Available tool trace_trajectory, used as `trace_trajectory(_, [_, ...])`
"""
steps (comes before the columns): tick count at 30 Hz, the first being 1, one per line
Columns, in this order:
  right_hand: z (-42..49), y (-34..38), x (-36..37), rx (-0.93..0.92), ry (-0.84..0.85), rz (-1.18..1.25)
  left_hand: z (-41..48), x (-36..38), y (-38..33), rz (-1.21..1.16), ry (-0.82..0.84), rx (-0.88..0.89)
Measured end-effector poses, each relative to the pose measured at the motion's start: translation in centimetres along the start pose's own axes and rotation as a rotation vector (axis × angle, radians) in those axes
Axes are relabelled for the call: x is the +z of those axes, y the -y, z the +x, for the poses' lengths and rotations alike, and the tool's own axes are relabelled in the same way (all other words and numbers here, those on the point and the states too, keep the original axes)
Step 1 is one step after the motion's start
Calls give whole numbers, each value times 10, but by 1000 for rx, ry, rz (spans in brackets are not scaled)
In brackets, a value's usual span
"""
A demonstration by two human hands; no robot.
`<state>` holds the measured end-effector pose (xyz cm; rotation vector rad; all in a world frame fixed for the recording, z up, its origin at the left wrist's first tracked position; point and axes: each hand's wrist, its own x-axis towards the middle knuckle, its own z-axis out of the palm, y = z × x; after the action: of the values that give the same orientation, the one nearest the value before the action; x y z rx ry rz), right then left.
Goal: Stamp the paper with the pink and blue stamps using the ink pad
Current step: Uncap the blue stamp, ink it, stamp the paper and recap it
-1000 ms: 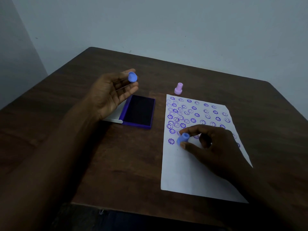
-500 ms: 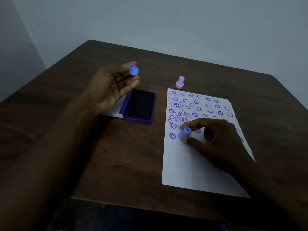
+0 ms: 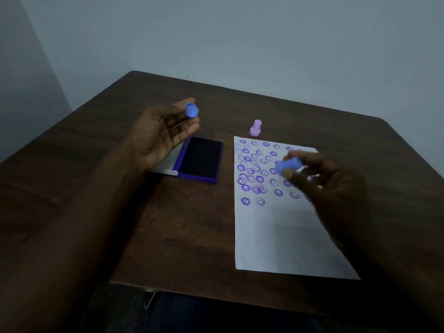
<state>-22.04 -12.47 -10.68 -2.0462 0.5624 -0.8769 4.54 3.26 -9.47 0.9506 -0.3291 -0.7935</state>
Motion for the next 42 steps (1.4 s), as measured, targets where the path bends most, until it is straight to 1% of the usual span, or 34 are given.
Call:
trace_trajectory(1, [4,1,-3,38,-31,87,0,1,1,1,12,-2])
trace_trajectory(2, [9,1,-5,79,-27,165,0,2,1,3,29,-7])
trace_trajectory(5, [21,0,0,216,95,359,0,5,2,22,105,-26])
trace_trajectory(9, [33,1,15,282,182,463,-2,8,8,96,226,-30])
trace_trajectory(11, [38,2,22,278,202,465,-1,10,14,150,281,-29])
trace_trajectory(15, [47,14,34,246,177,402,0,13,23,232,352,-48])
trace_trajectory(19, [51,26,42,200,168,377,2,13,25,244,404,-76])
trace_trajectory(26, [48,35,45,145,161,261,1,14,27,248,394,-32])
trace_trajectory(33, [47,38,49,123,156,239,0,14,26,282,426,-35])
trace_trajectory(38, [46,38,51,134,151,246,0,13,28,301,410,-15])
trace_trajectory(42, [46,38,52,99,133,221,0,14,32,335,400,29])
